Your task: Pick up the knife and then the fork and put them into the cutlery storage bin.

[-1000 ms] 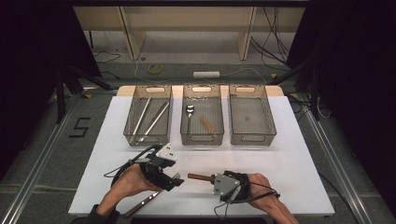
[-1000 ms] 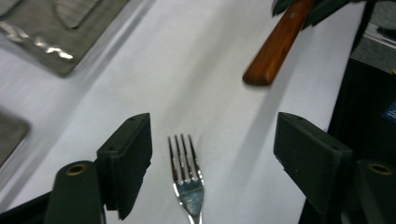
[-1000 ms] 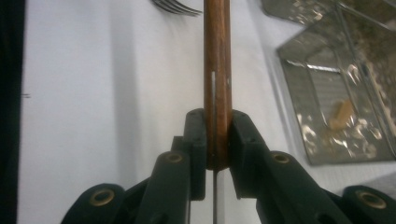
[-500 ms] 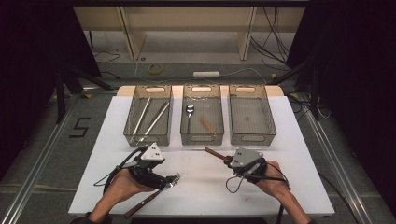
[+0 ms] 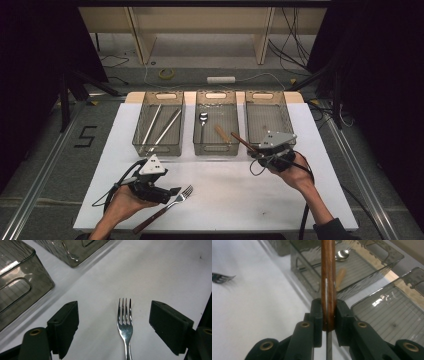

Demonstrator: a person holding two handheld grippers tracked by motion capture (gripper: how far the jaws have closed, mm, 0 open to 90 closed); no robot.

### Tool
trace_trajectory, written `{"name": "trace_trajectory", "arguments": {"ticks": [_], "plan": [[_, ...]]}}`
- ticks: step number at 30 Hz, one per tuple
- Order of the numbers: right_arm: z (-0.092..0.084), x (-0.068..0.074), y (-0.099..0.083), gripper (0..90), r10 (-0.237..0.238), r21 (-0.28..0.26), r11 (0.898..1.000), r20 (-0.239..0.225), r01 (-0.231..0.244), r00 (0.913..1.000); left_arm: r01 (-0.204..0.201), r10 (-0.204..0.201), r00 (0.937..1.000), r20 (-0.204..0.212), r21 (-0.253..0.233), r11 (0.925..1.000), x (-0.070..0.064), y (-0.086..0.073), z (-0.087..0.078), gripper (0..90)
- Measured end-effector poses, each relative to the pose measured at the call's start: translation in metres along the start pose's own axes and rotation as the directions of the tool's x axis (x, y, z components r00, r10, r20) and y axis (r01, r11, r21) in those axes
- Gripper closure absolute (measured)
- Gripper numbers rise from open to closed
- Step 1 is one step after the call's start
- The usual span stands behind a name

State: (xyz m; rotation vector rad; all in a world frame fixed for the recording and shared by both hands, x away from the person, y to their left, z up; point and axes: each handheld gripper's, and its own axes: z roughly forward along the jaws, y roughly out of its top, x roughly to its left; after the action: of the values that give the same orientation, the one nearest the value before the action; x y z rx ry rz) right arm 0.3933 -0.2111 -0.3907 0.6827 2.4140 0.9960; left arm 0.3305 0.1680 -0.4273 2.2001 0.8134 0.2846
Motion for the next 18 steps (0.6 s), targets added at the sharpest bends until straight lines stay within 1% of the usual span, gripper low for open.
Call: {"name": "trace_trajectory", "arguments": {"ticks": [5,10,13,15,18], "plan": [[0.001,-0.016,0.011,79.1,0.043,-0.009,0.999,0.007,-0.043,0.9991,0.017,-0.017,0.9999,0.000,-0.024,0.9996,0.002,-0.005,-0.003,22.7],[0.005,-0.033,0.018,79.1,0.090,-0.012,0.996,0.011,-0.089,0.9959,0.015,-0.015,0.9999,-0.005,-0.032,0.9994,0.002,-0.008,-0.005,22.7],[0.008,-0.042,0.022,79.1,0.121,-0.011,0.993,0.021,-0.121,0.9925,0.013,-0.013,0.9999,-0.008,-0.027,0.9995,0.002,-0.010,-0.006,22.7],[0.010,-0.049,0.024,79.1,0.147,-0.019,0.989,0.023,-0.146,0.9889,0.011,-0.012,0.9999,-0.008,-0.029,0.9995,0.002,-0.011,-0.006,22.7],[0.013,-0.059,0.028,79.1,0.174,-0.019,0.985,0.037,-0.174,0.9840,0.008,-0.008,1.0000,-0.003,-0.021,0.9997,0.001,-0.012,-0.006,22.5]]}}
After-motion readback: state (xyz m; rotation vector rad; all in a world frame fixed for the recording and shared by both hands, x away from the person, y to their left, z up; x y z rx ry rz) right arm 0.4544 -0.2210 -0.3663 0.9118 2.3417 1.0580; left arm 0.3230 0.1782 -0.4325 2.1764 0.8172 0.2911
